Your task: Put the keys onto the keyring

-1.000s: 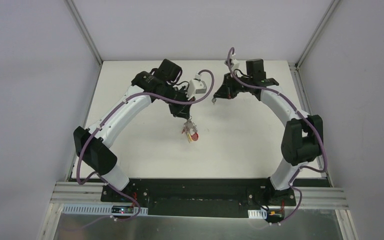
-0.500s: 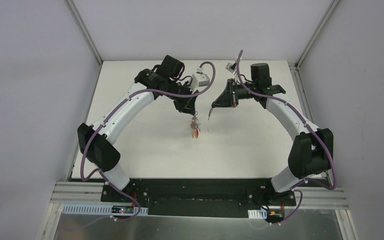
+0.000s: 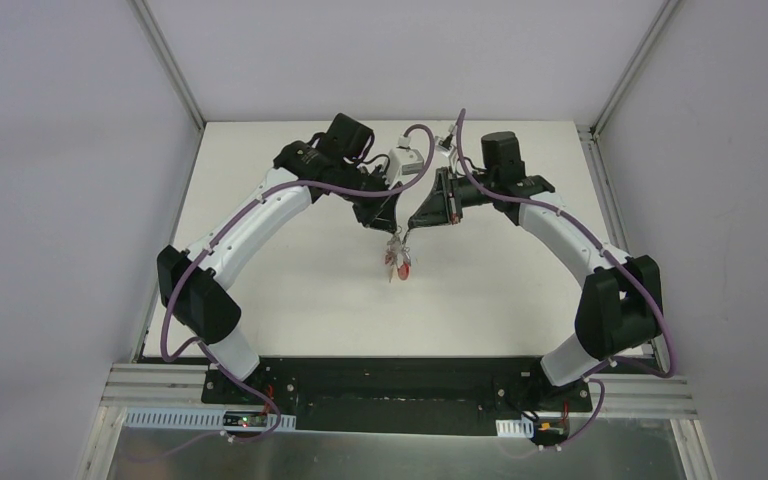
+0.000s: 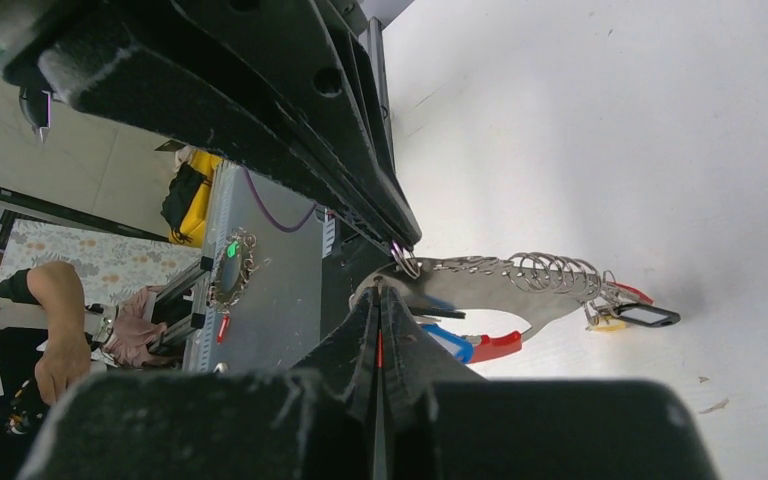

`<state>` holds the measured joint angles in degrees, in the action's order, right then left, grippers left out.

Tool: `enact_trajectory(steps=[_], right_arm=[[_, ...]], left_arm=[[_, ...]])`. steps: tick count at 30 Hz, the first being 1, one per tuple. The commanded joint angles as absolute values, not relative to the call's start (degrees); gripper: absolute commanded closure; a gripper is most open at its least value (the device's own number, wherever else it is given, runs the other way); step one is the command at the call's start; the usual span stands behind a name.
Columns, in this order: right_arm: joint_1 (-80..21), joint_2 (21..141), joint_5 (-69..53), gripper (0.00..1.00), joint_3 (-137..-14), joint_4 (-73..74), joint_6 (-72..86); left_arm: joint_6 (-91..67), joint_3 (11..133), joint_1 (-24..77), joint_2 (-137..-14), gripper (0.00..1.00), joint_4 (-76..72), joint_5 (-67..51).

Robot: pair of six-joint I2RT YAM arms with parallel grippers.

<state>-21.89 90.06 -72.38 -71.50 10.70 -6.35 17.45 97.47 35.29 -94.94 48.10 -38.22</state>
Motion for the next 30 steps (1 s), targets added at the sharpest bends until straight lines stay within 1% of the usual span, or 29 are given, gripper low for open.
enact_trajectory(steps=[1, 13, 30], right_arm=[[-22.48, 88.07, -72.65, 1.0, -72.91, 7.87, -5.12], [-23.74, 89.41, -68.49, 1.0, -74.23, 7.73, -3.35], [-25.13, 90.69, -65.84, 1.0, -74.97, 8.44, -3.32]], left_arm=[[15.85, 96.5, 35.6, -93.7, 1.0, 45.51, -41.45], [15.42, 95.89, 35.73, -93.65, 1.0, 45.2, -41.88], [14.41, 95.81, 35.77, -93.69, 1.0, 45.18, -41.07]])
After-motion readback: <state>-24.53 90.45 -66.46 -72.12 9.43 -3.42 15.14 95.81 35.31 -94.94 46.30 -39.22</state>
